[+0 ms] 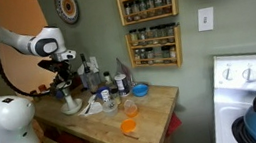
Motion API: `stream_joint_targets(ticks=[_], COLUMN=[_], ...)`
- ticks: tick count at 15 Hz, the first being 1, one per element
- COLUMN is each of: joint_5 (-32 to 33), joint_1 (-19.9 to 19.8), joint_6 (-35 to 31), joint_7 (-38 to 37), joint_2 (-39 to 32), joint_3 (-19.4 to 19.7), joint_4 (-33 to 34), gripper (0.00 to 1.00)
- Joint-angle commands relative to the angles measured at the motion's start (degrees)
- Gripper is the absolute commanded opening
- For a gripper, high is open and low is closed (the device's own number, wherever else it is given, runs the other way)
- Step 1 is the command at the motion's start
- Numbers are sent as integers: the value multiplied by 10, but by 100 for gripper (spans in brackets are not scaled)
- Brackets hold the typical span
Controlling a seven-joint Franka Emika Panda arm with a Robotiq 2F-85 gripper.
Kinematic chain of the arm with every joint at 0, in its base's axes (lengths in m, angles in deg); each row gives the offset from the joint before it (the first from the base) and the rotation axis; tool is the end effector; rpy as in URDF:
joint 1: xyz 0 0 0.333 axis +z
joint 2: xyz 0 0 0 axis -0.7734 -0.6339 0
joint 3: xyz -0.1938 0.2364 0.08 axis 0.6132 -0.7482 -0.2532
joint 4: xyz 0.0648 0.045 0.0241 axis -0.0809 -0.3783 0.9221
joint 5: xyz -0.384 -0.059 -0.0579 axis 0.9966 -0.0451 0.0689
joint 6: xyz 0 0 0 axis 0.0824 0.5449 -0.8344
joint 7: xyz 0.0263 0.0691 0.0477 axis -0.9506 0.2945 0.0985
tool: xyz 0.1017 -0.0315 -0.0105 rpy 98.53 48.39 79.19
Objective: Remove the white plate from the bottle, then move the white bottle to the left
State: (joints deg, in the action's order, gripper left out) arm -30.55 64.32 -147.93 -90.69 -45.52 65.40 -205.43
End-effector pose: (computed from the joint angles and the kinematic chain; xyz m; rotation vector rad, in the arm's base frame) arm 0.3510 0.1391 0.4010 -2.9084 0.0287 -0.0732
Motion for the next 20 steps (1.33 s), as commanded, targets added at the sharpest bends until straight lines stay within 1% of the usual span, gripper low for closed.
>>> stream_joint_targets(ticks=[1, 5, 11, 16, 20], joint_5=[-23, -32, -22, 24, 48], joint_1=[-4, -25, -99, -207, -276], joint_6=[17, 14, 10, -8, -16], joint_7=[16, 13, -12, -84, -152], joint_2=[9, 32, 74, 91, 87], joint_3=[19, 43, 82, 84, 85], joint_4=[7, 1, -15, -33, -32], gripper=[1, 1, 1, 1, 1])
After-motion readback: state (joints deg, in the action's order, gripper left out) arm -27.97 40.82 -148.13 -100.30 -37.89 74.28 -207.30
